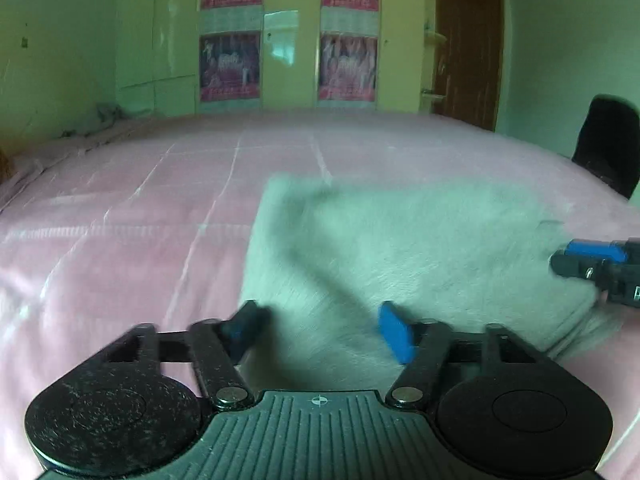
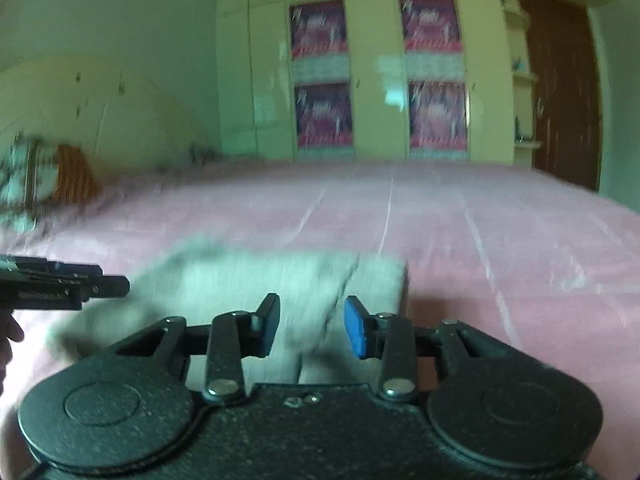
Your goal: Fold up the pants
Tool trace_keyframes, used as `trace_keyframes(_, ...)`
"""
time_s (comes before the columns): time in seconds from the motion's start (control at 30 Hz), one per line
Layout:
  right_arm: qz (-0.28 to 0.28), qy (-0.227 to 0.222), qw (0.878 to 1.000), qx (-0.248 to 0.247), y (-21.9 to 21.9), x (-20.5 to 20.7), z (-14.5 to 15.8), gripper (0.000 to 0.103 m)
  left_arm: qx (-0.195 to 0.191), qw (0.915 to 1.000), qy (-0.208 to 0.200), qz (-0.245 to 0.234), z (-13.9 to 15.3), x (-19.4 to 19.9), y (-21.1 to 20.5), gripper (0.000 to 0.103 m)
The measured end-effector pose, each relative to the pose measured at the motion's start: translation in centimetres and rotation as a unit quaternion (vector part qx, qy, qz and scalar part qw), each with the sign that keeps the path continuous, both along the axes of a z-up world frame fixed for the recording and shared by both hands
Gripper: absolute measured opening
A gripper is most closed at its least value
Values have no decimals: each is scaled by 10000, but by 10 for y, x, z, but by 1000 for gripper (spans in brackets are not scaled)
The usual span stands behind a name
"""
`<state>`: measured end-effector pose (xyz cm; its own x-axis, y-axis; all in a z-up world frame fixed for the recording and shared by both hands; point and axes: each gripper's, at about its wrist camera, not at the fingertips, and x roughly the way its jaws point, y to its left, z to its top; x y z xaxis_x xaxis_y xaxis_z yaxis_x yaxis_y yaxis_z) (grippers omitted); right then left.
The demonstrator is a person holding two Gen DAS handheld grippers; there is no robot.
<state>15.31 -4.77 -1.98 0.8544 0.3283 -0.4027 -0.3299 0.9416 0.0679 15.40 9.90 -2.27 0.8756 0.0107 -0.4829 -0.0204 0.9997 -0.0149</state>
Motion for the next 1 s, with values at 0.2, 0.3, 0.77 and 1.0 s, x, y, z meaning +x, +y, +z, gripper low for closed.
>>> trace_keyframes(0.2, -150, -92, 9998, -98, 5, -9, 8, 36, -306, 9979, -492, 300, 20, -19, 13, 72)
trace_keyframes(0.3, -110, -393, 9990, 181, 1, -24, 18, 36, -283, 9971, -609, 357, 18, -28, 12, 72)
trace_keyframes(0.77, 29, -531, 9979, -371, 20, -37, 5, 37, 61, 9990, -227, 385, 0, -31, 0, 72)
trace_keyframes(1.0, -50, -401, 9931, -1105, 36, -29, -14, 39, -10, 9988, -241, 417, -5, -35, 2, 79)
